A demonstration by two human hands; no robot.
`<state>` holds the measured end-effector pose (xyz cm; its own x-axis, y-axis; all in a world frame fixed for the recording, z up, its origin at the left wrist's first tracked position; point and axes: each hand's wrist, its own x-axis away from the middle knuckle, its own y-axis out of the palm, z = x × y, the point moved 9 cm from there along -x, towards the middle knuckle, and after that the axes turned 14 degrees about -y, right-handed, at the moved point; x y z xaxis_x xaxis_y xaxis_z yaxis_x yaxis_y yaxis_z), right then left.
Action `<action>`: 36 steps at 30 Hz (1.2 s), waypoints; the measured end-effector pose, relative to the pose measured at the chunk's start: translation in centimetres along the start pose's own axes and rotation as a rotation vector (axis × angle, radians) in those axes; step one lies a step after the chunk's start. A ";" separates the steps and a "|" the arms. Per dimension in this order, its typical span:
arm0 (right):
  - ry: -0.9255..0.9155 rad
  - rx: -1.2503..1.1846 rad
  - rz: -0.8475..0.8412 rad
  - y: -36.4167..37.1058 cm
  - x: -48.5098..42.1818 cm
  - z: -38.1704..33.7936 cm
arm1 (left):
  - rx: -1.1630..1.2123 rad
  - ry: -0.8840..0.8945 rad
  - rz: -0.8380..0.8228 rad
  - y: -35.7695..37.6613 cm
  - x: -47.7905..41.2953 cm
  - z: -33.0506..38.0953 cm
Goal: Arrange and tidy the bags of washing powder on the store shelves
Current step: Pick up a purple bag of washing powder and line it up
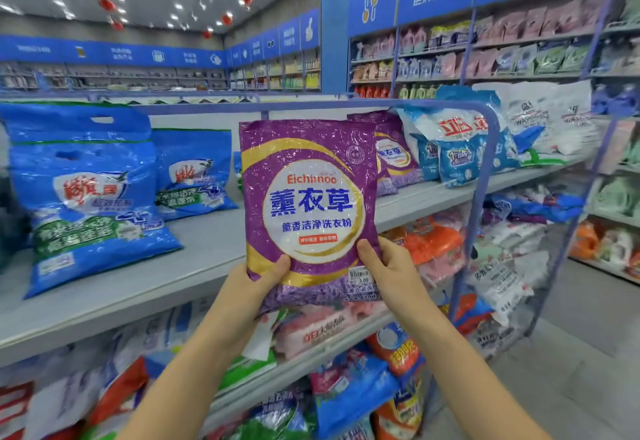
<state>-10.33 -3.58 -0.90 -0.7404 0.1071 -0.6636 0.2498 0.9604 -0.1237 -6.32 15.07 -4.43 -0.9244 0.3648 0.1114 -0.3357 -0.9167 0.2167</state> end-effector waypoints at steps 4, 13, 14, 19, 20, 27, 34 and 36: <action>0.012 0.024 -0.051 -1.9 -3.5 3.8 | -0.009 -0.035 0.034 1.5 -4.7 0.1; 0.128 0.031 -0.110 -8.1 -15.3 13.0 | -0.031 0.031 0.030 6.9 -16.7 3.5; 0.126 0.020 -0.117 -8.8 -16.1 13.8 | -0.021 0.044 0.032 7.6 -17.9 3.8; 0.113 0.003 -0.125 -12.7 -20.3 17.3 | -0.010 0.094 0.078 11.0 -23.6 4.5; 0.102 -0.020 -0.142 -13.3 -21.1 18.1 | 0.003 0.106 0.092 11.6 -24.6 4.4; 0.092 -0.054 -0.236 -19.3 -26.8 23.7 | -0.025 0.121 0.308 16.3 -31.4 3.7; 0.164 -0.056 -0.315 -24.4 -30.8 30.2 | 0.012 -0.005 0.471 21.0 -38.0 1.2; 0.204 -0.032 -0.305 -25.0 -30.9 32.1 | 0.037 -0.032 0.499 21.9 -39.2 0.3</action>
<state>26.36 -39.21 -0.94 -0.8880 -0.1390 -0.4384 -0.0185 0.9632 -0.2680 22.62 -19.21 -3.77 -0.9645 -0.1115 0.2395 0.1534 -0.9745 0.1637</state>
